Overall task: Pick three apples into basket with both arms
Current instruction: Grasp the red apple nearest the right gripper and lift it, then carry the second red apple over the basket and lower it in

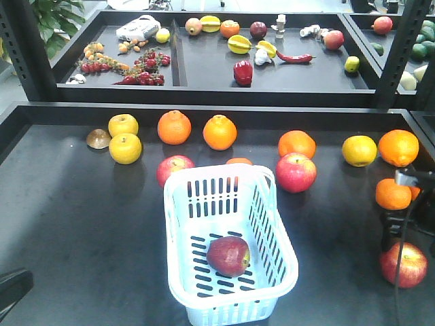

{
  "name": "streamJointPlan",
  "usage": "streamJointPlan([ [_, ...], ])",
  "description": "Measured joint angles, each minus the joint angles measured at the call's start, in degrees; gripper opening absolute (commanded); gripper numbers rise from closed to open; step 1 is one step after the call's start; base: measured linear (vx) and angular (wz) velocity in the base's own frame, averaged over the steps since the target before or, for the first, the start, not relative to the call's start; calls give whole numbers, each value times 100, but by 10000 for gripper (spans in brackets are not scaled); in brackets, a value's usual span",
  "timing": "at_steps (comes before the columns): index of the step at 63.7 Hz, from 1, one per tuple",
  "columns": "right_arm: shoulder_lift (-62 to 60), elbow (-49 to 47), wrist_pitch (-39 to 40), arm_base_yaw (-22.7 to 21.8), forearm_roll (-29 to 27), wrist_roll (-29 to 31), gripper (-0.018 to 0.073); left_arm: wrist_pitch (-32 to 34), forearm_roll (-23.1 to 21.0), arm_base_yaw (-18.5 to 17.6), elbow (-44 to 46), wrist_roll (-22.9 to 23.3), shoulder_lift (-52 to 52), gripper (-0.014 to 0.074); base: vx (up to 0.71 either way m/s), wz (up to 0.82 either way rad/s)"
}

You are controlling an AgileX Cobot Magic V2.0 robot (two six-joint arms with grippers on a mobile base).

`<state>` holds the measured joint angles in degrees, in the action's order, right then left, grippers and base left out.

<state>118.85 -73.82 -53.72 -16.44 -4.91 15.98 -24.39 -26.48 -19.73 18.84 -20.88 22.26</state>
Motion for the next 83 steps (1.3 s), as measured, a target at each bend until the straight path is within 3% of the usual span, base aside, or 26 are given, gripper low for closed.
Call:
streamJointPlan([
  [22, 386, 0, 0, 0, 0, 0, 604, 0, 0, 0, 0, 0, 0, -6, 0, 0],
  [32, 387, -20, -12, 0, 6, 0, 484, 0, 0, 0, 0, 0, 0, -6, 0, 0],
  [42, 222, -20, -174, 0, -96, 144, 301, 0, 0, 0, 0, 0, 0, -6, 0, 0],
  [63, -1381, -20, -724, 0, -1198, 1131, -15, 0, 0, 0, 0, 0, 0, -6, 0, 0],
  [83, -2688, 12, -1603, 29, -2754, 1866, -6, 0, 0, 0, 0, 0, 0, -6, 0, 0],
])
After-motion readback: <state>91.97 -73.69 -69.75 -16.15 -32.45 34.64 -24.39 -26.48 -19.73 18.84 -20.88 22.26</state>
